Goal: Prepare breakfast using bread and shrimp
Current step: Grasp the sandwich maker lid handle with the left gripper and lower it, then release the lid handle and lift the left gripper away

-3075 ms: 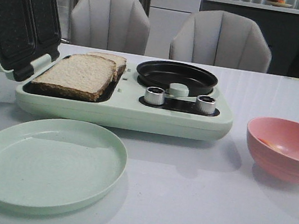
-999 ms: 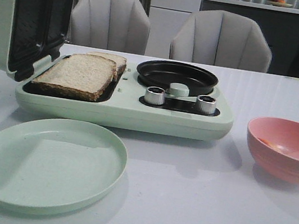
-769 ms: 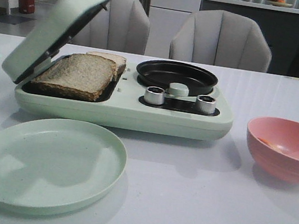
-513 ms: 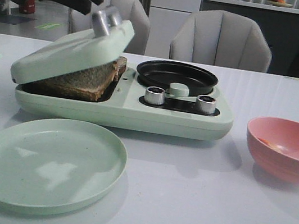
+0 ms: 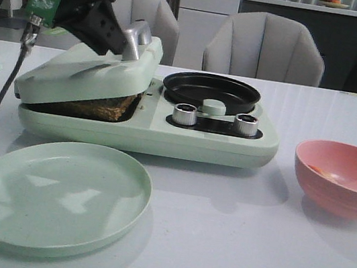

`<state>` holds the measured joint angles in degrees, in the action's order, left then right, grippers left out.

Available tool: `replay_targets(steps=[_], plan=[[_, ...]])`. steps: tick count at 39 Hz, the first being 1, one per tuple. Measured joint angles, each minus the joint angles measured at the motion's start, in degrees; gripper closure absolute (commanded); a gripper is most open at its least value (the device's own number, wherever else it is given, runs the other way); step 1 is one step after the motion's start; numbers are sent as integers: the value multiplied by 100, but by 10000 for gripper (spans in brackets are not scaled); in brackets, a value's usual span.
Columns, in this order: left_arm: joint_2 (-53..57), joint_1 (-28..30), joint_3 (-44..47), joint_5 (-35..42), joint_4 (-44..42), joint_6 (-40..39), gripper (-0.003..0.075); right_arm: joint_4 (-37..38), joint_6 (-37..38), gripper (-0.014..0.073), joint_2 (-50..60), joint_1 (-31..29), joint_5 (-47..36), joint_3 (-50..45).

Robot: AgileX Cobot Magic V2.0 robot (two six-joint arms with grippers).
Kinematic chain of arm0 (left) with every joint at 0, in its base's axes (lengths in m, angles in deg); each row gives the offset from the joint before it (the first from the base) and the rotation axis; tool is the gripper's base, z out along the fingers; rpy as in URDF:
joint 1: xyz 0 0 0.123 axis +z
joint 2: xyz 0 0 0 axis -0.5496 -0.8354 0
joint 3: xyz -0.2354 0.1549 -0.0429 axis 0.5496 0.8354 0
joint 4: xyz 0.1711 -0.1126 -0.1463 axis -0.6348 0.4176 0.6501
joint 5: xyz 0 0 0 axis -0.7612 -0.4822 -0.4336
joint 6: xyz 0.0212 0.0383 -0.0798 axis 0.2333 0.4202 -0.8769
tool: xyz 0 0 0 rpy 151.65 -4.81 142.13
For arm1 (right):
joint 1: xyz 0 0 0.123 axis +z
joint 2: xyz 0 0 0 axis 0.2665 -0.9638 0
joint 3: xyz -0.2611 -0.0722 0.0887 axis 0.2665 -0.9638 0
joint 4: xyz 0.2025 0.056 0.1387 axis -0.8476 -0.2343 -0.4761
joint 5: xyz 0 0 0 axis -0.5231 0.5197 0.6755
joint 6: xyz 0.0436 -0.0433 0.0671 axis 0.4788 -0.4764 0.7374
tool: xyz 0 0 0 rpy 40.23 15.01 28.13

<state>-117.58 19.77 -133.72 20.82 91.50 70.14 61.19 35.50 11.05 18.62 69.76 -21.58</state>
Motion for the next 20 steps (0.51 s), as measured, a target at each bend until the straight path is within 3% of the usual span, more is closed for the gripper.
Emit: replay_targets(steps=[12, 20], plan=[[23, 0, 221, 156, -269, -120, 482, 0, 0, 138, 0, 0, 0, 0], [86, 0, -64, -345, -533, -158, 496, 0, 0, 138, 0, 0, 0, 0]])
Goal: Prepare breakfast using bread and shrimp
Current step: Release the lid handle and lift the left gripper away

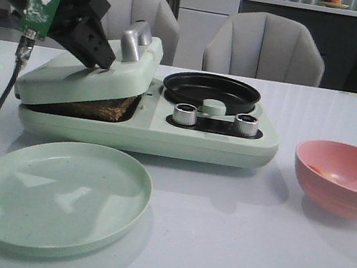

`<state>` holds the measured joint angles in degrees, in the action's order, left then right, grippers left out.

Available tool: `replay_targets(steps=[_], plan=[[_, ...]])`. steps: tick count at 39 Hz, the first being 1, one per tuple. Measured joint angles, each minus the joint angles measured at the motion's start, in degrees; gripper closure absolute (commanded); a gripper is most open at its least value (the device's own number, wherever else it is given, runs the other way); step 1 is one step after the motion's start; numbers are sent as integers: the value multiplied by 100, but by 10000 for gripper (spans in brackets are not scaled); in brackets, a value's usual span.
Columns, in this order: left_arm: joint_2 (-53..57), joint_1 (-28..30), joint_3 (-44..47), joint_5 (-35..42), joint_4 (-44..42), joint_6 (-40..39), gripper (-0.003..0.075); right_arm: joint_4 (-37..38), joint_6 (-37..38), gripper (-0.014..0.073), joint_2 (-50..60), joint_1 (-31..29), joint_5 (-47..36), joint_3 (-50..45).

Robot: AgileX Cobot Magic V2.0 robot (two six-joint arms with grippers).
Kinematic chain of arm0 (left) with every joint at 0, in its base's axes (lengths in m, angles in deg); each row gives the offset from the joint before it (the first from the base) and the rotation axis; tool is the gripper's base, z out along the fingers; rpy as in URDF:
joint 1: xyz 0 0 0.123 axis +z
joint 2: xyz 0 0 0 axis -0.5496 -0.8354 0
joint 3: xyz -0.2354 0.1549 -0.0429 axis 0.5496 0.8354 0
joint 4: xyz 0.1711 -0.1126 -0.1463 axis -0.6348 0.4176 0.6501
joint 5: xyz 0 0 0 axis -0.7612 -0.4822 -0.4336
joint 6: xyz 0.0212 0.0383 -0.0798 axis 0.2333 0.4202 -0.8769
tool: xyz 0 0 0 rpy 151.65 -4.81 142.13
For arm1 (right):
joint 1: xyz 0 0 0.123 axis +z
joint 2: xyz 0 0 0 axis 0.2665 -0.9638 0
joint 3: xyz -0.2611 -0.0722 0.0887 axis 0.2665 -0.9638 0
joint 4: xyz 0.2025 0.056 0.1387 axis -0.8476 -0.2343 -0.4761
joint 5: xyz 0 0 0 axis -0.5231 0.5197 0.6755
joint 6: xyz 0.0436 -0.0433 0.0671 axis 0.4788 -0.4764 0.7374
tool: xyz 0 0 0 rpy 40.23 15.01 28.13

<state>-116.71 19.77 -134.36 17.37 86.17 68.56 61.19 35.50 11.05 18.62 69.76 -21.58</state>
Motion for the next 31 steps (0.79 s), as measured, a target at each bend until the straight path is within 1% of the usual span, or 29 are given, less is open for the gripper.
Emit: replay_targets(steps=[4, 7, 11, 14, 19, 21, 24, 26, 31], plan=[[232, -5, -214, -218, -477, -388, 556, 0, 0, 138, 0, 0, 0, 0], [496, -14, -385, -319, -1207, -853, 610, 0, 0, 138, 0, 0, 0, 0], [888, -14, -470, -421, -2318, -1553, 606, 0, 0, 138, 0, 0, 0, 0], [1185, -14, -471, -515, -3249, -2241, 606, 0, 0, 138, 0, 0, 0, 0], [1638, -14, -471, -875, -4714, -3344, 606, 0, 0, 138, 0, 0, 0, 0], [1816, -14, -471, -1051, -5138, -3770, 606, 0, 0, 138, 0, 0, 0, 0], [2100, -14, -471, -1302, -5668, -4212, 606, 0, 0, 138, 0, 0, 0, 0], [2291, -14, -440, -1376, -5867, -4400, 606, 0, 0, 138, 0, 0, 0, 0], [2873, -14, -150, -1394, -6033, -4660, 606, 0, 0, 138, 0, 0, 0, 0]])
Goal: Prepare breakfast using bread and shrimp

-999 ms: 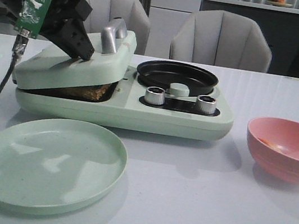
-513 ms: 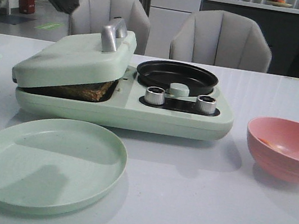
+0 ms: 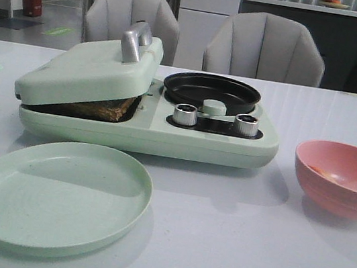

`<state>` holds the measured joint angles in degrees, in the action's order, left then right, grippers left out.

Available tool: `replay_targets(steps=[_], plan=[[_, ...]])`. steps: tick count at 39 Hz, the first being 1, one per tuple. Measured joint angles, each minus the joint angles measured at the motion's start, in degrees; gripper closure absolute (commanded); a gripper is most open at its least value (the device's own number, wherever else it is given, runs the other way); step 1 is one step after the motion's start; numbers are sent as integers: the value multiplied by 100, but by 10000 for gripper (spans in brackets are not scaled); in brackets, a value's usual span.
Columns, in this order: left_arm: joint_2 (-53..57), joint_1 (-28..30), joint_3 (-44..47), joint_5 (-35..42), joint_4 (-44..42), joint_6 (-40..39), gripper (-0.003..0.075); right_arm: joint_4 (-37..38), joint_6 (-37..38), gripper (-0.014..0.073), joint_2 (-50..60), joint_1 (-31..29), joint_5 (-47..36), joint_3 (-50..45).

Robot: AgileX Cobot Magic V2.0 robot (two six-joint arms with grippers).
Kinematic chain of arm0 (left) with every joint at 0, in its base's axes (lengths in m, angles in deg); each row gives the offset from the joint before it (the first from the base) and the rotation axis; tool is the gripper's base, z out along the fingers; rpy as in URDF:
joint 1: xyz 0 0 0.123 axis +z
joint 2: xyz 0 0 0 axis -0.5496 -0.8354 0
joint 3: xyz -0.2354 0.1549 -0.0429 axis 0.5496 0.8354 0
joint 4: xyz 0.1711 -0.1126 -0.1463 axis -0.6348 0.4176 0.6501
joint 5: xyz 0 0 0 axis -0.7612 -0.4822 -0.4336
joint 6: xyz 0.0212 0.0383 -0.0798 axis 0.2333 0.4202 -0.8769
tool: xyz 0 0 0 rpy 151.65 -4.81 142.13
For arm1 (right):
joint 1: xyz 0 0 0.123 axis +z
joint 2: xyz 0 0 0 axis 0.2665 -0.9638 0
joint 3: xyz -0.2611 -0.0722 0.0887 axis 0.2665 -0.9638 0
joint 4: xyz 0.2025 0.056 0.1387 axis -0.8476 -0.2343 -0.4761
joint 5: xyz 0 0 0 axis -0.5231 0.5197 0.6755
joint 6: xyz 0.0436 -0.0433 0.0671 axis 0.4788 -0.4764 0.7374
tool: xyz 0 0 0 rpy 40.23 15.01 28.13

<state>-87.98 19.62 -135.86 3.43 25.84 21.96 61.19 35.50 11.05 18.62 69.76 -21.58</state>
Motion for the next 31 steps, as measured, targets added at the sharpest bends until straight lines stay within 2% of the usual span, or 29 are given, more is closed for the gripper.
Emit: replay_targets(steps=[8, 19, 31], plan=[[1220, 0, 1046, 519, 71, -339, 606, 0, 0, 138, 0, 0, 0, 0], [3197, 0, 2770, 1411, 416, -412, 606, 0, 0, 138, 0, 0, 0, 0], [5196, 0, 4097, 1609, 441, -412, 606, 0, 0, 138, 0, 0, 0, 0]])
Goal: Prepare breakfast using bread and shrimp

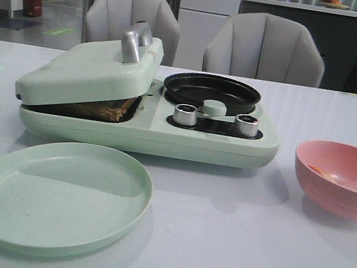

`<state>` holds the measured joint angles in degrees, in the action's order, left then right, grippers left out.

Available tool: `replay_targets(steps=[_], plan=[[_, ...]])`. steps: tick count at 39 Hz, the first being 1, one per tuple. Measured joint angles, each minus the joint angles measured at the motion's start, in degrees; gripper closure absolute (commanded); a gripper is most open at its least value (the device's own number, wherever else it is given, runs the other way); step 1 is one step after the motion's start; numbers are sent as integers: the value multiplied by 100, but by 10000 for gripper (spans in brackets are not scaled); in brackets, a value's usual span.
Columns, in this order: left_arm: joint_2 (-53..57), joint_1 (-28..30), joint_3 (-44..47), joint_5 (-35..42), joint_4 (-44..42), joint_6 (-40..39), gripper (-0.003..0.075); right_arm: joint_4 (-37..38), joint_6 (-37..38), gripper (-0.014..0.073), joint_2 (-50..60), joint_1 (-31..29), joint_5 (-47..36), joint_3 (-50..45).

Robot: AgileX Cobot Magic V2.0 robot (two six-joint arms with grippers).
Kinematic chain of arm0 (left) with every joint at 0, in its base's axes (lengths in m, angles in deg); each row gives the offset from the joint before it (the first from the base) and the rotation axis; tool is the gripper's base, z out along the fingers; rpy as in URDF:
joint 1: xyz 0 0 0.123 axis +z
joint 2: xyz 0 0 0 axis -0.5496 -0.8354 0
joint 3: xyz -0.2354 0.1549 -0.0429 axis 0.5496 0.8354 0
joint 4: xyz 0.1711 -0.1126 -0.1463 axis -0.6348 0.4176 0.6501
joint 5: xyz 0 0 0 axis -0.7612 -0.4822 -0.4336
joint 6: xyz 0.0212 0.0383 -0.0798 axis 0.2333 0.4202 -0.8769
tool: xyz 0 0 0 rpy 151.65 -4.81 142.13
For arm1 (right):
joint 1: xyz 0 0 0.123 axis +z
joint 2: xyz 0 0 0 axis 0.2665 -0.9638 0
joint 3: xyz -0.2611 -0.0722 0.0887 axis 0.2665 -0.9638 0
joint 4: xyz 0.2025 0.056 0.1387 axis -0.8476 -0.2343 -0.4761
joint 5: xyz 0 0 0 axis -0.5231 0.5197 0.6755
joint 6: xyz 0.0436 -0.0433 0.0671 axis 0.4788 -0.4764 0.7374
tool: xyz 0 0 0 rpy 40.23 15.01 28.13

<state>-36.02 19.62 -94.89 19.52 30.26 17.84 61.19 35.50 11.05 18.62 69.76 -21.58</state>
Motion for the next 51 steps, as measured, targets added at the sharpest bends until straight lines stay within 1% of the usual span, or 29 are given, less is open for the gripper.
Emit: replay_targets(steps=[6, 12, 22, 33, 36, 39, 47, 51], plan=[[873, 0, 574, 206, 38, 0, 606, 0, 0, 138, 0, 0, 0, 0], [1391, 0, 967, 441, 77, 0, 606, 0, 0, 138, 0, 0, -56, 0], [1491, 0, 1081, 517, 77, 0, 607, 0, 0, 138, 0, 0, -577, 0], [1491, 0, 1081, 540, 77, 0, 606, 0, 0, 138, 0, 0, -683, 0], [1491, 0, 1081, 540, 77, 0, 606, 0, 0, 138, -39, 0, -437, 145], [1491, 0, 1081, 540, 77, 0, 606, 0, 0, 138, -304, 0, -90, 419], [1491, 0, 1081, 540, 77, 0, 607, 0, 48, 138, -1653, 0, 903, 1456], [1491, 0, 1081, 540, 77, 0, 607, 0, 86, 138, -2255, 0, 1145, 1862]])
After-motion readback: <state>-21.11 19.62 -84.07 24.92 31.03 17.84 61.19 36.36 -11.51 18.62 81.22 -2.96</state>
